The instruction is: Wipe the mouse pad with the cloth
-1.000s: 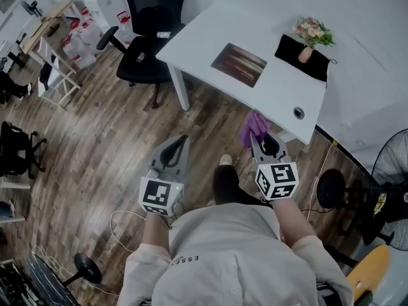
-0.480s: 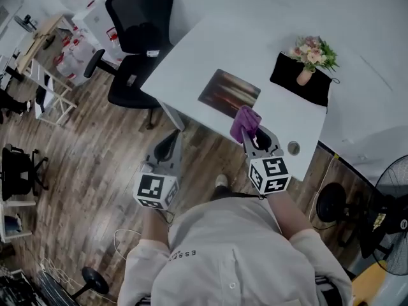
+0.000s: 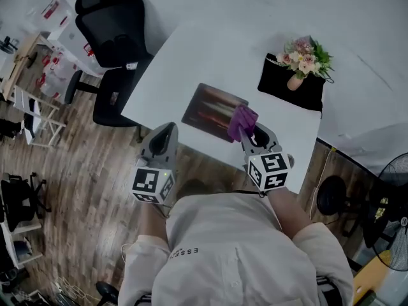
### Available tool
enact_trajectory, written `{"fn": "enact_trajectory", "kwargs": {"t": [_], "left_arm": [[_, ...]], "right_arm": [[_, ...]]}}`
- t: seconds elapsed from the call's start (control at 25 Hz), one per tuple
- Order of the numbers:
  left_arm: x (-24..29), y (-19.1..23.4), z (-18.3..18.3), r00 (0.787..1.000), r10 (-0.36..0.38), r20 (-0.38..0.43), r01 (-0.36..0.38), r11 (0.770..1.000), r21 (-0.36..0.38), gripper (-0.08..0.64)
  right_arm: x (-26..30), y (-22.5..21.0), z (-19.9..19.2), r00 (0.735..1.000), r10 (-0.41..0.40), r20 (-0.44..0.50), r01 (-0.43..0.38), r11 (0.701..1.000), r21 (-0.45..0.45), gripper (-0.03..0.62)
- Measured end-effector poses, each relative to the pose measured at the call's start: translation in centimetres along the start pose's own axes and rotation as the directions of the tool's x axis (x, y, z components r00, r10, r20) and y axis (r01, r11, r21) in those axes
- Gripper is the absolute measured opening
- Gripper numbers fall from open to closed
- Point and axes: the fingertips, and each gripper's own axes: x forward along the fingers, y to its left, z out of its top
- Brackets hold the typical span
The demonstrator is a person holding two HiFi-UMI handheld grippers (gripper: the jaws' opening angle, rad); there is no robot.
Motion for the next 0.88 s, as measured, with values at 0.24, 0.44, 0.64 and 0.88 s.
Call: {"fn": "enact_trajectory", "kwargs": {"t": [0.24,0.44,0.64,0.88], "left_arm": [[5.7,2.4,0.0,0.994,-0.106,-0.012,0.106,0.994,0.019,0.002],[10.7,5.3,0.2,0.974,-0.226,-0.029,0.227,0.974,0.026,0.002],[14.3,8.5,0.2,0.943,-0.331,-0.036,0.332,0.943,0.019,0.002],[17.2,11.1,-1.5,0.896,-0.441,-0.052,0.443,0.896,0.025,0.002]], "right_arm": [[4.3,-1.9,0.4,0.998,-0.063,-0.023,0.064,0.997,0.039,0.089],[8.6,-2.6,0.9,0.989,-0.131,-0.062,0.136,0.987,0.086,0.089],[12.9,-2.3,0.2,0.976,-0.171,-0.137,0.19,0.972,0.137,0.089],[18.1,-1.1,-2.0,0.955,-0.183,-0.232,0.226,0.958,0.176,0.089]]}}
